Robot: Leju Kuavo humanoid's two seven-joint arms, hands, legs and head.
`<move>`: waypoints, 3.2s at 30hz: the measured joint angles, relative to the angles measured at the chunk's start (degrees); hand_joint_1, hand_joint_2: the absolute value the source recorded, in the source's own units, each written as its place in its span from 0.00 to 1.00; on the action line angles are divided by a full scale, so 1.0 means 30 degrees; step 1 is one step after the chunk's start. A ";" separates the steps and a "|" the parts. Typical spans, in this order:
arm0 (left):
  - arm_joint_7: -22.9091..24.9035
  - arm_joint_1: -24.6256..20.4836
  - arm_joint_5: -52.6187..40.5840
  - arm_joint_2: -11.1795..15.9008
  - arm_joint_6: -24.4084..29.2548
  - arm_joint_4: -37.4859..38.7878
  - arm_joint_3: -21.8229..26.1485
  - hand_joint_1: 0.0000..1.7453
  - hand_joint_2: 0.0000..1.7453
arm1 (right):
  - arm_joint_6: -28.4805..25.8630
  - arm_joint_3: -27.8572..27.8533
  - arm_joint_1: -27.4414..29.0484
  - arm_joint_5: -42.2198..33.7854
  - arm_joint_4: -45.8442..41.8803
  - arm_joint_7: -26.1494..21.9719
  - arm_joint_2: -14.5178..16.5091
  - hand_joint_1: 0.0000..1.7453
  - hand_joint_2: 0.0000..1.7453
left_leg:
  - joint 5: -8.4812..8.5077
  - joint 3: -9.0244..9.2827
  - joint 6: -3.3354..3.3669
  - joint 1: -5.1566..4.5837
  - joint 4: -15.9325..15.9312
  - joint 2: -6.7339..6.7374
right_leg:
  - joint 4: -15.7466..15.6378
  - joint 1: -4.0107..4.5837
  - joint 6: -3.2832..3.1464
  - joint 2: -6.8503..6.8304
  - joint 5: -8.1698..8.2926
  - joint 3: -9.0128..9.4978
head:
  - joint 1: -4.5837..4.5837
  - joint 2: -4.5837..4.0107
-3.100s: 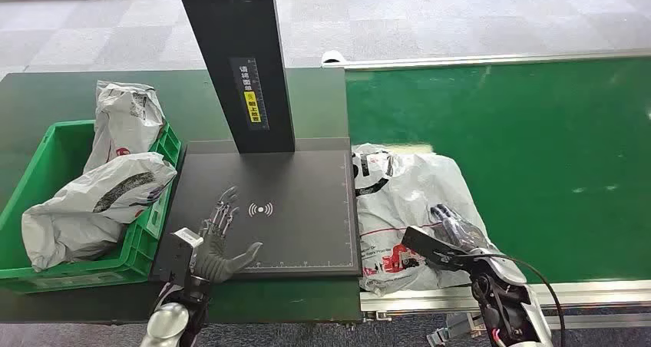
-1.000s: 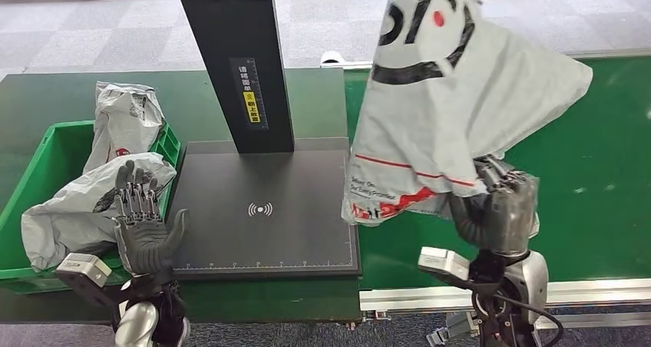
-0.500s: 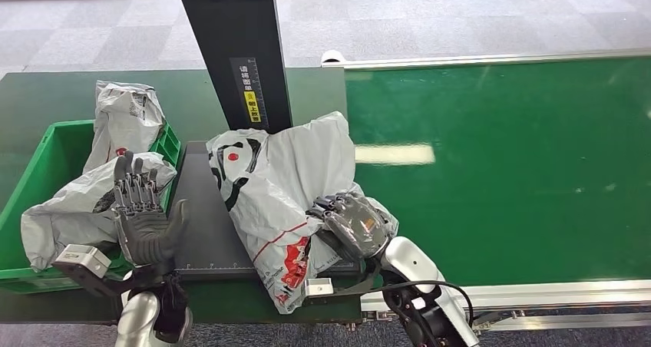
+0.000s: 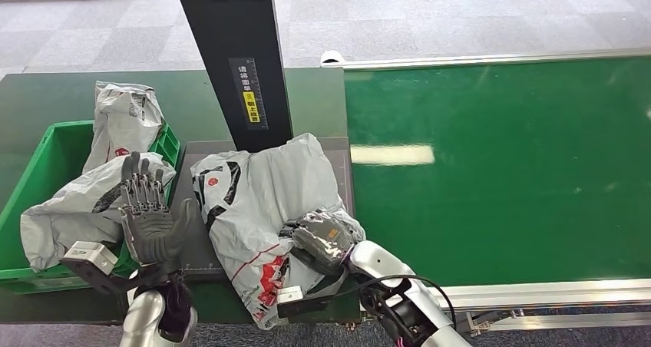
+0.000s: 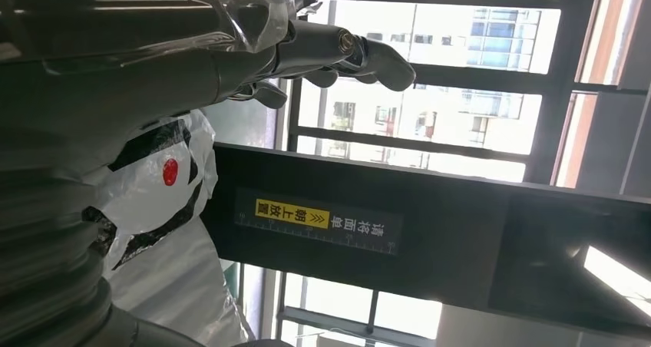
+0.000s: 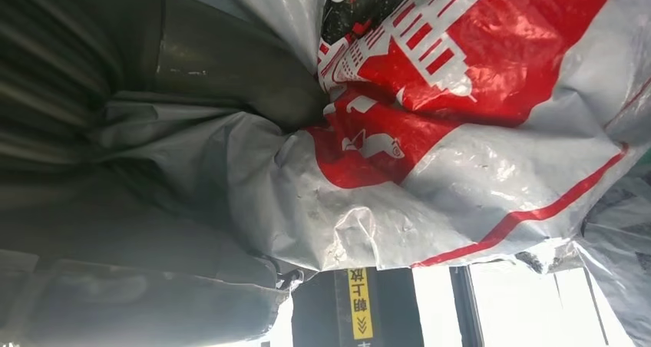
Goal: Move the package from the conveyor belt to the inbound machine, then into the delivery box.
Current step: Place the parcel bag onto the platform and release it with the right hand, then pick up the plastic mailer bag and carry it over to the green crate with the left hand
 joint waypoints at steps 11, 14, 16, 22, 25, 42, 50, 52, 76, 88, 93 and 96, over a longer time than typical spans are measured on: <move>0.0000 0.0172 0.0080 0.0002 0.0004 0.0024 -0.0124 0.00 1.00 | -0.0695 -0.1513 0.0327 -0.4757 -0.0502 -0.0603 0.0171 0.00 1.00 | -0.0001 -0.0006 0.0000 -0.0004 0.0003 -0.0003 | -0.0001 -0.0005 0.0001 -0.0003 -0.0001 -0.0005 | -0.0002 0.0000; 0.0000 0.0245 0.0058 0.0007 -0.0065 0.0024 -0.0175 0.00 1.00 | -0.0356 -0.2715 0.1010 -0.6465 -0.1556 -0.0790 0.0144 0.00 1.00 | -0.0003 -0.0016 -0.0001 -0.0004 0.0003 -0.0003 | -0.0001 -0.0005 0.0002 -0.0003 -0.0001 -0.0013 | -0.0002 0.0000; 0.0027 0.0283 -0.0055 0.0011 -0.0195 0.0026 -0.0233 0.00 1.00 | 0.0147 -0.3450 0.1424 -0.7315 -0.2081 -0.0879 0.0122 0.00 1.00 | -0.0004 -0.0019 0.0000 -0.0004 0.0003 -0.0003 | -0.0002 -0.0005 0.0002 -0.0003 -0.0002 -0.0016 | -0.0002 0.0000; 0.1283 0.0255 -0.1983 0.0164 -0.1138 0.0428 -0.0843 0.00 1.00 | 0.3245 -0.5746 0.2655 -1.0259 -0.2961 -0.1555 0.0119 0.00 1.00 | -0.0004 -0.0018 0.0001 -0.0008 0.0003 -0.0006 | -0.0005 -0.0009 0.0003 -0.0006 -0.0002 -0.0015 | 0.0000 0.0000; 0.2749 0.0076 -0.3672 0.0363 -0.2186 0.1393 -0.1429 0.00 1.00 | 0.4199 -0.6559 0.3011 -1.0284 -0.3016 -0.1548 0.0115 0.00 1.00 | -0.0005 -0.0018 0.0001 -0.0009 0.0003 -0.0003 | -0.0005 -0.0012 0.0002 0.0000 -0.0001 -0.0016 | -0.0004 0.0000; 0.6352 -0.0904 -1.2130 0.1093 -0.0600 0.5451 -0.3576 0.00 1.00 | 0.5851 -0.8489 0.3780 -1.0906 -0.2797 -0.1706 0.0146 0.00 1.00 | -0.0006 -0.0024 0.0002 -0.0012 0.0004 -0.0002 | -0.0005 -0.0015 0.0003 0.0002 -0.0002 -0.0023 | 0.0000 0.0000; 0.7424 -0.1659 -1.5241 0.1264 0.0512 0.6961 -0.4573 0.00 1.00 | 0.6213 -0.9081 0.4478 -1.0891 -0.3294 -0.1617 0.0170 0.00 1.00 | -0.0006 -0.0022 0.0003 -0.0011 0.0003 -0.0002 | -0.0004 -0.0015 0.0003 0.0001 -0.0002 -0.0021 | -0.0005 0.0000; 0.7466 -0.1797 -1.5676 0.1246 0.0381 0.7172 -0.4645 0.02 1.00 | 0.6320 -0.9216 0.4522 -1.0858 -0.3354 -0.1561 0.0199 0.00 1.00 | -0.0006 -0.0019 0.0003 -0.0011 0.0003 -0.0001 | -0.0004 -0.0015 0.0003 0.0001 -0.0002 -0.0015 | -0.0004 0.0000; 0.7051 -0.2253 -1.5110 0.1051 -0.0452 0.7783 -0.4056 1.00 1.00 | 0.6515 -0.9823 0.4589 -1.0585 -0.3371 -0.1478 0.0587 0.00 1.00 | -0.0006 -0.0001 0.0003 -0.0012 0.0003 -0.0002 | -0.0004 -0.0017 0.0003 0.0001 -0.0001 0.0008 | -0.0002 0.0000; 0.4857 -0.1765 -1.3267 0.0710 0.0590 0.6892 -0.3072 1.00 1.00 | 0.6370 -0.9876 0.4746 -1.0753 -0.3464 -0.1701 0.0785 0.00 1.00 | -0.0006 -0.0007 0.0002 -0.0010 0.0002 0.0000 | -0.0002 -0.0014 0.0002 0.0003 -0.0001 -0.0004 | -0.0004 0.0000; 0.4516 -0.1443 -1.2798 0.0620 0.0988 0.6301 -0.2703 1.00 1.00 | 0.6344 -0.9991 0.4814 -1.0976 -0.3557 -0.1724 0.0854 0.00 1.00 | -0.0006 -0.0017 0.0002 -0.0011 0.0002 0.0000 | -0.0002 -0.0014 0.0003 0.0003 -0.0002 -0.0012 | -0.0002 0.0000; 0.3328 -0.1215 -1.1658 0.0505 0.2220 0.5705 -0.2339 1.00 1.00 | 0.6306 -1.0136 0.4874 -1.1708 -0.3637 -0.1870 0.0924 0.00 1.00 | -0.0006 -0.0020 0.0002 -0.0011 0.0002 0.0000 | -0.0003 -0.0014 0.0003 0.0004 -0.0002 -0.0017 | -0.0002 0.0000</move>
